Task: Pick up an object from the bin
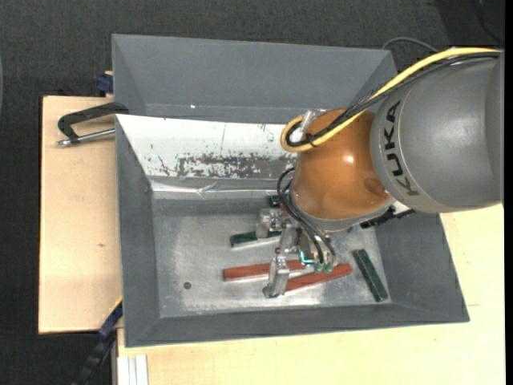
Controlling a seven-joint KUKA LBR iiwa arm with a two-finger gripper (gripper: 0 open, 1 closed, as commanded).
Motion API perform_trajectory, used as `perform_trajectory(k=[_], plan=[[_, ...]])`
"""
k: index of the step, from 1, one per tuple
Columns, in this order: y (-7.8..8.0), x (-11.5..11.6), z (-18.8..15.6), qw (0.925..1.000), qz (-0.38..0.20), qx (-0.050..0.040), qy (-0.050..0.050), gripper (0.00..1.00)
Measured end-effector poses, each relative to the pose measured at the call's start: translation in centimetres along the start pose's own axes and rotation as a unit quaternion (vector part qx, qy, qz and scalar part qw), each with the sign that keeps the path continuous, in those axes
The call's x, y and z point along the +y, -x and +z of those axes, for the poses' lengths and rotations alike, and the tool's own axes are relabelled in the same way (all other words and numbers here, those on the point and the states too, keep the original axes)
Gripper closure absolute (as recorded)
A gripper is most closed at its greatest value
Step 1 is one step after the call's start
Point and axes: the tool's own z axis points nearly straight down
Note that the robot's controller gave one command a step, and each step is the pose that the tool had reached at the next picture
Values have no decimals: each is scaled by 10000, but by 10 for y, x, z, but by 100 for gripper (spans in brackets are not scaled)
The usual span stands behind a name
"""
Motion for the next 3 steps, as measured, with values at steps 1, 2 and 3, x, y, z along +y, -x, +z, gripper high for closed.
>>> perform_trajectory(k=[1,2,3], plan=[[2,0,-4,10000,8,-38,5,0],[15,-33,47,10000,-12,-74,10,0],[22,2,70,9980,624,-97,16,100]])
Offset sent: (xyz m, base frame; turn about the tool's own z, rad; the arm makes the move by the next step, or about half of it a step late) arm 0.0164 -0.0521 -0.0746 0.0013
